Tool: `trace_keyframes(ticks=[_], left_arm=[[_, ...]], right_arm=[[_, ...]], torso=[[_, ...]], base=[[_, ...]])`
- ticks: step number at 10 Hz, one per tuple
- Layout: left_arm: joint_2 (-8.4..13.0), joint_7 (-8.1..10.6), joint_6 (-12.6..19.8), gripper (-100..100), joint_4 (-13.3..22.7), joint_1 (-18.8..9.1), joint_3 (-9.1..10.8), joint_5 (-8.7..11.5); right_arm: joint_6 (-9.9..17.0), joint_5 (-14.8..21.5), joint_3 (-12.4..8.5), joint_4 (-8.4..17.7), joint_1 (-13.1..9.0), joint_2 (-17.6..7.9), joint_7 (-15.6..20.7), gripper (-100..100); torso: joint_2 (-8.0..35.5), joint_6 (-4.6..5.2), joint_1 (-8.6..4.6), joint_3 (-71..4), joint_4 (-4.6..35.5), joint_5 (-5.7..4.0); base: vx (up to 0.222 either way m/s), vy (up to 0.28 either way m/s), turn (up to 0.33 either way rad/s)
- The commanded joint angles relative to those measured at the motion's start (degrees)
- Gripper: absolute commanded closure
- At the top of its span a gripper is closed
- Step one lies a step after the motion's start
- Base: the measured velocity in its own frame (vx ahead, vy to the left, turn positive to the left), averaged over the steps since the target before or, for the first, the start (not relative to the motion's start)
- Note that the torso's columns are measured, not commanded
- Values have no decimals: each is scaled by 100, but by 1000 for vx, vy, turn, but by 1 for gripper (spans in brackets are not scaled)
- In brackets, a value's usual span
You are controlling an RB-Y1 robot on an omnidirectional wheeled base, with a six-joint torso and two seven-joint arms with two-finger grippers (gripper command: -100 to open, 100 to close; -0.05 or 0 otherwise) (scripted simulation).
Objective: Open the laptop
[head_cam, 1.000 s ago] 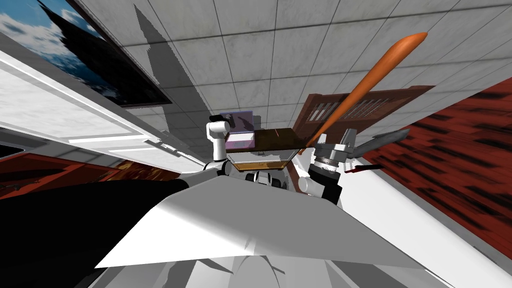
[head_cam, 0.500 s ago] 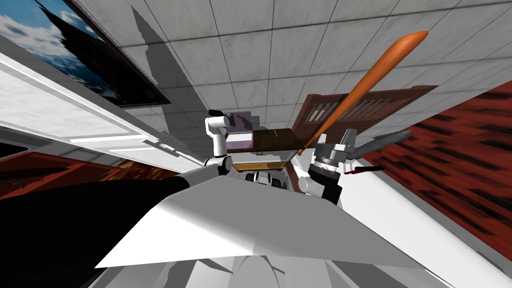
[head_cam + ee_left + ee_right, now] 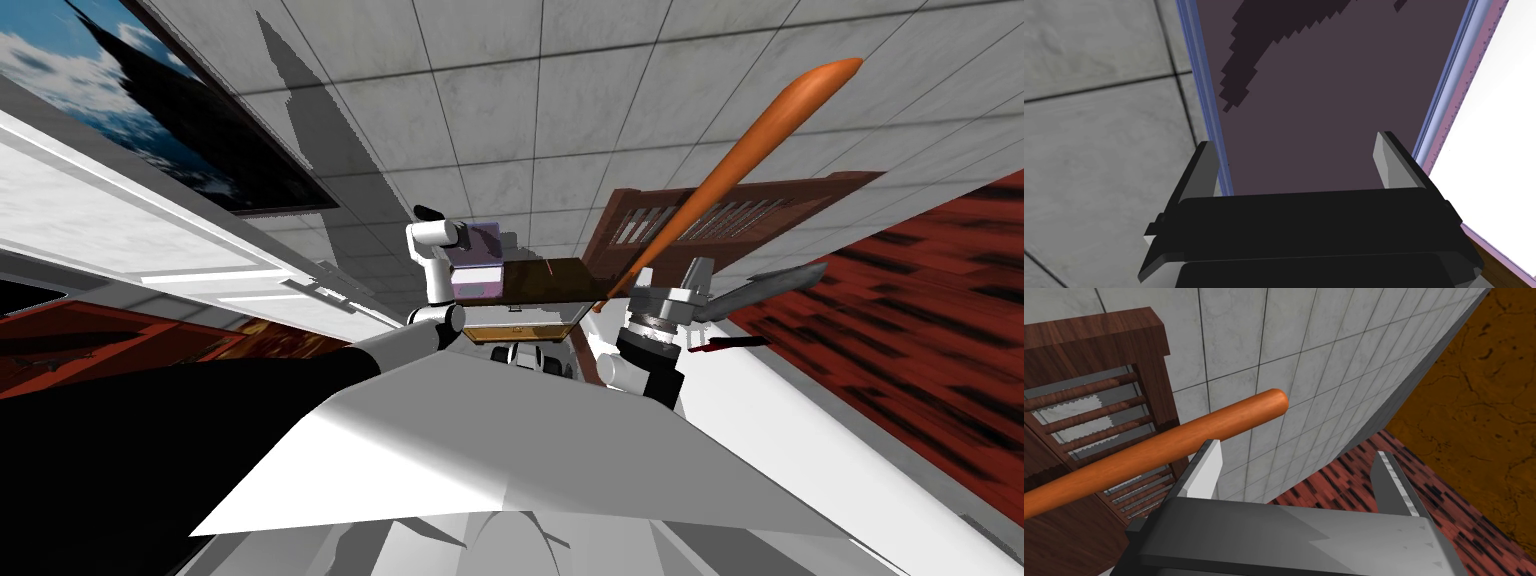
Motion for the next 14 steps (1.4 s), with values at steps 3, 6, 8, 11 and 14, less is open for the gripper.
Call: trace_keyframes(ticks=[3, 6, 8, 11, 14], left_arm=[[100, -140, 633, -100, 195, -437, 78, -75], [243, -257, 1158, -100, 365, -833, 151, -135], [328, -303, 1375, -100, 430, -995, 183, -157], [335, -299, 1251, -100, 549, -970, 167, -161], [281, -276, 1017, 100, 611, -892, 111, -160]], right_arm=[[0, 0, 0, 0, 0, 0, 0, 0], [0, 0, 0, 0, 0, 0, 0, 0], [0, 0, 0, 0, 0, 0, 0, 0], [0, 0, 0, 0, 0, -1, 0, 0], [0, 0, 0, 0, 0, -1, 0, 0]], torso=[[-3, 0, -5, -2, -1, -2], [-1, 0, 0, -1, -1, 0], [-5, 0, 0, -3, -2, 0], [7, 0, 7, 4, 0, 3], [11, 0, -2, 7, 2, 0]], base=[[30, -44, 23], [39, -40, 22], [55, -34, 11], [51, -6, -4], [6, 2, 4]])
